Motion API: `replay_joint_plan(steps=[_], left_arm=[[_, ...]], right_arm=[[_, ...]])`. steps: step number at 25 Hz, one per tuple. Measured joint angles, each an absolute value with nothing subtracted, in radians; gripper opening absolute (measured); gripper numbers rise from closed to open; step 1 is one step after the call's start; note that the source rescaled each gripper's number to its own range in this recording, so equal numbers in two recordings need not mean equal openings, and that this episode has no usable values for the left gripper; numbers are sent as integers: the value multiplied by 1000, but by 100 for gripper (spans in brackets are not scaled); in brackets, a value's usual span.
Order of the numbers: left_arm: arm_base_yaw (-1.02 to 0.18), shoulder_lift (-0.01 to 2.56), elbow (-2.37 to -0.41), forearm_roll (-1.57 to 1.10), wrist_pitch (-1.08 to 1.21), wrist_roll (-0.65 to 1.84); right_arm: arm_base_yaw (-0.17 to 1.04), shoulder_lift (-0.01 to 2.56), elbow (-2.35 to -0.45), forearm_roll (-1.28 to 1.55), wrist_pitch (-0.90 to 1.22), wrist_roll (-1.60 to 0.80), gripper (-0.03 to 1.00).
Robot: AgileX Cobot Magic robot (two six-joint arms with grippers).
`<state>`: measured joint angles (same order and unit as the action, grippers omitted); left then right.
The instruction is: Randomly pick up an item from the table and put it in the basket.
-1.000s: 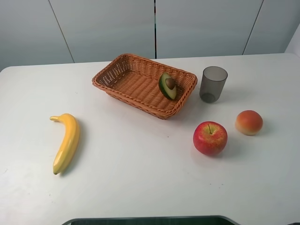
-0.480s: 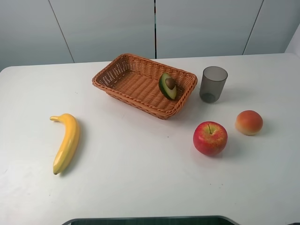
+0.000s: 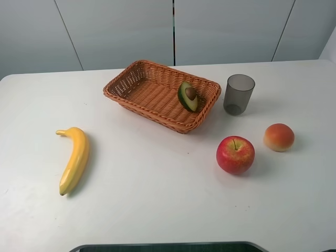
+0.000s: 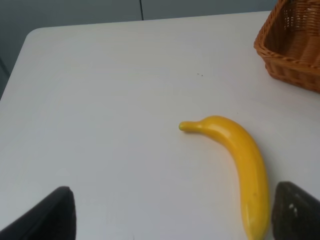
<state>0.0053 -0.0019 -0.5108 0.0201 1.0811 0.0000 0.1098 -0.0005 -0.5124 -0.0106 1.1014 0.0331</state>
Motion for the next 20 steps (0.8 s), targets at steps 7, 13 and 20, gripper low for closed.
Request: replay_joint_plan(steps=[7,13,20], left_arm=[[5,-2,-511,20,1081,0],[5,-2,-511,20,1081,0],[5,-2,-511,20,1081,0]], right_arm=[[110,0,-512,-11,1101,33,100],[110,0,-512,-11,1101,33,100],[110,0,-512,-11,1101,33,100]])
